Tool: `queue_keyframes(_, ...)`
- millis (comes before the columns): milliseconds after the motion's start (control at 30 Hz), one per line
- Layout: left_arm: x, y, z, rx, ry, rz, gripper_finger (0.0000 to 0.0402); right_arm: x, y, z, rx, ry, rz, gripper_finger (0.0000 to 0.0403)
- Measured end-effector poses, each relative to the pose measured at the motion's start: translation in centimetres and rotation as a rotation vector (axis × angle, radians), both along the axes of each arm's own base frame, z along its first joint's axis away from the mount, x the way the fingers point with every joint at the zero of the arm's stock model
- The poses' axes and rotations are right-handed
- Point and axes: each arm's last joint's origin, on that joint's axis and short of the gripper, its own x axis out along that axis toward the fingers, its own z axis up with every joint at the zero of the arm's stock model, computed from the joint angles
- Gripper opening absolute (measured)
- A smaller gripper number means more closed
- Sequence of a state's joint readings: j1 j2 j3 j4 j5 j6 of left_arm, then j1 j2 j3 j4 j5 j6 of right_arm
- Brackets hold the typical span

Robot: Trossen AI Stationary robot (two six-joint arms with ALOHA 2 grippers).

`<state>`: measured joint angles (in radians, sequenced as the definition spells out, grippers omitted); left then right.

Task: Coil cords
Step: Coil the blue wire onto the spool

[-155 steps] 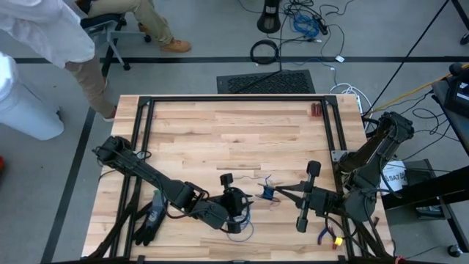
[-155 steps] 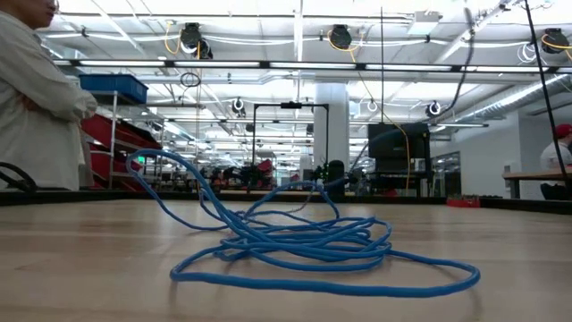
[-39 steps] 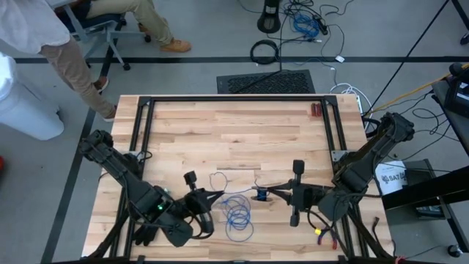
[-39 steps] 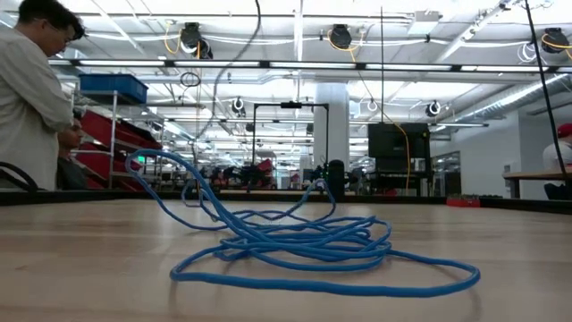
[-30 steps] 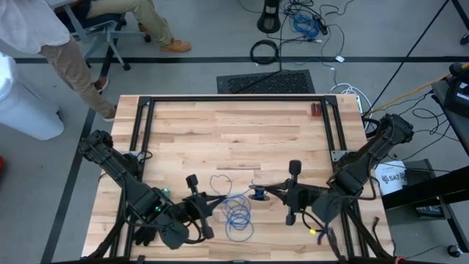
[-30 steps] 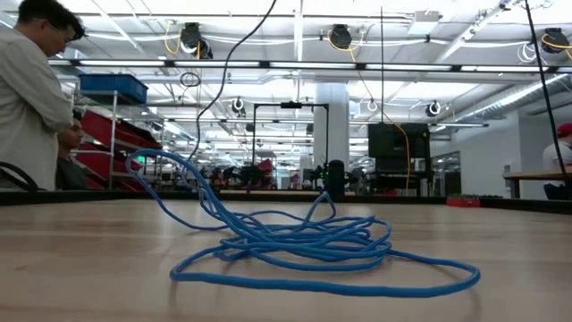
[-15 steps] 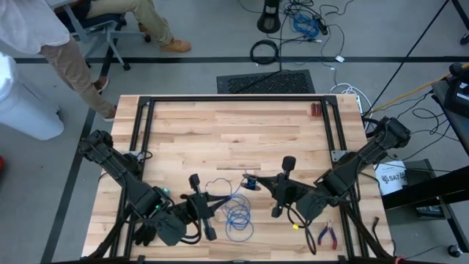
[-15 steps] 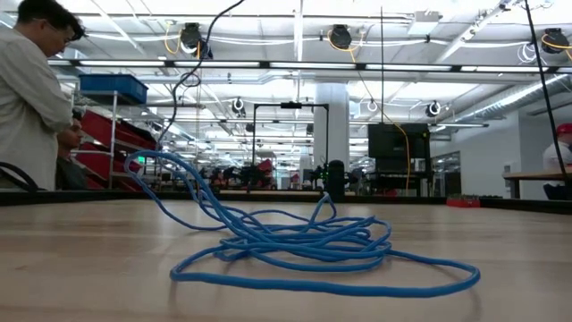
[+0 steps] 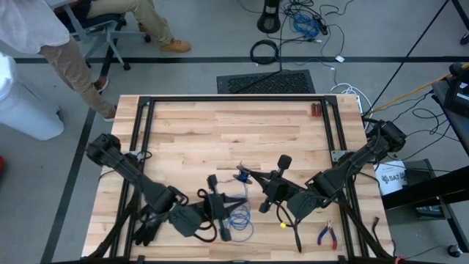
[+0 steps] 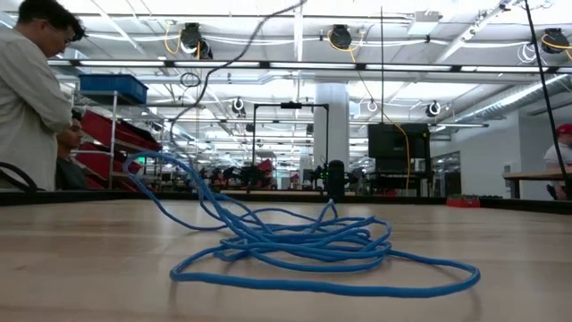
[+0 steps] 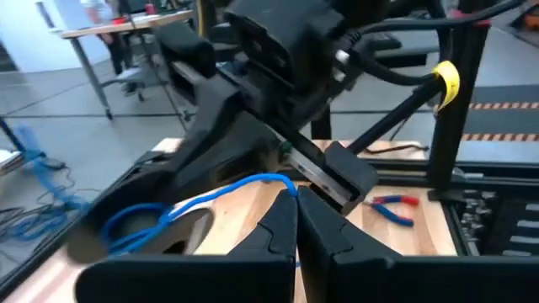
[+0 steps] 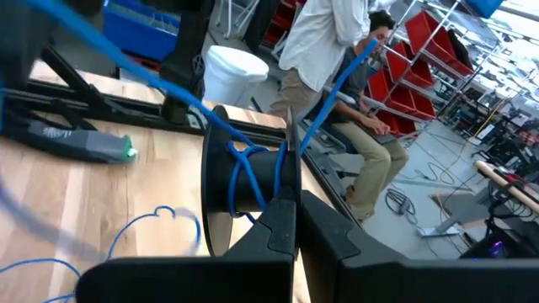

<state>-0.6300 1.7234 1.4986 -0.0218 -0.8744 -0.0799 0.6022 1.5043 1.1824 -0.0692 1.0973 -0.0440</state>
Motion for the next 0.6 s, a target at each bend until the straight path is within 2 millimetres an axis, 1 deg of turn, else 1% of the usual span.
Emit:
queue_keyframes(200, 1.6, 0.6, -1.4, 0.017, 0.027, 0.010, 0.0002, -0.3, 0.1, 0.2, 0.002, -0.006, 0.009, 0.0000)
queue_keyframes(400, 3.5, 1.5, -3.4, 0.005, 0.074, -0.002, 0.0002, -0.3, 0.6, 0.9, 0.009, -0.049, 0.029, 0.0000)
queue_keyframes(600, 4.3, 2.0, -4.3, 0.014, 0.095, 0.012, 0.0002, -0.8, 1.0, 1.6, 0.024, -0.082, 0.053, 0.0000)
